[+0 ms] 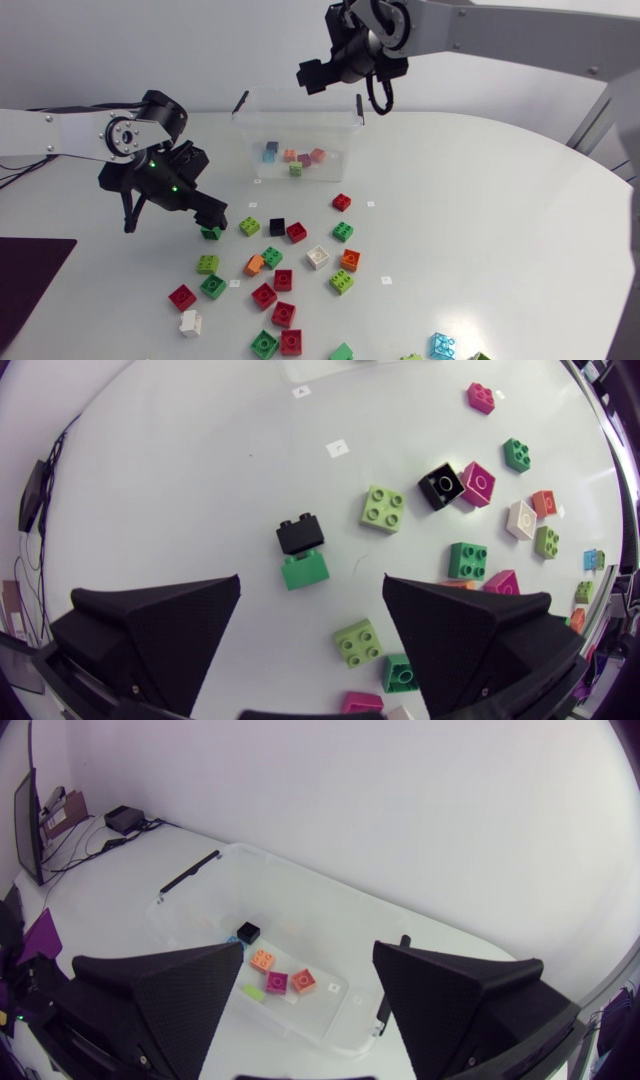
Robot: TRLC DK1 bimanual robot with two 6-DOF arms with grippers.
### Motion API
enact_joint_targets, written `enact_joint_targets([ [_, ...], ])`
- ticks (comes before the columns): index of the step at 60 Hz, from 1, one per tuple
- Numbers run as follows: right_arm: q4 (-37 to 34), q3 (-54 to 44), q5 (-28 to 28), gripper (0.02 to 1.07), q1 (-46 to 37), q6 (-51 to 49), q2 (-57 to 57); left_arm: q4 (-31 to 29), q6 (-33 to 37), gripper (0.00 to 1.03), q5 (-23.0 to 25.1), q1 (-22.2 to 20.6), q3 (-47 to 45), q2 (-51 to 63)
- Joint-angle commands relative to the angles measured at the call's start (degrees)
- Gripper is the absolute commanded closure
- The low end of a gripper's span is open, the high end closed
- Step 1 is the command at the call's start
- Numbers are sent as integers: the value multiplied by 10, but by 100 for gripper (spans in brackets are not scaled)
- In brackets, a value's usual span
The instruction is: Place the duplo bricks in the container
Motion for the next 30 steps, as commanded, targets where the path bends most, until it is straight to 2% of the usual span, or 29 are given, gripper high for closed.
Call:
enact_joint_targets([
  [1,5,-52,4,10,0,17,-44,-1,-40,4,-8,-1,-9,33],
  [22,5,-218,10,10,12,54,-183,19,-110,10,-21,1,14,114],
  [30,4,-300,14,10,24,58,-229,31,-135,15,-34,-4,27,132],
])
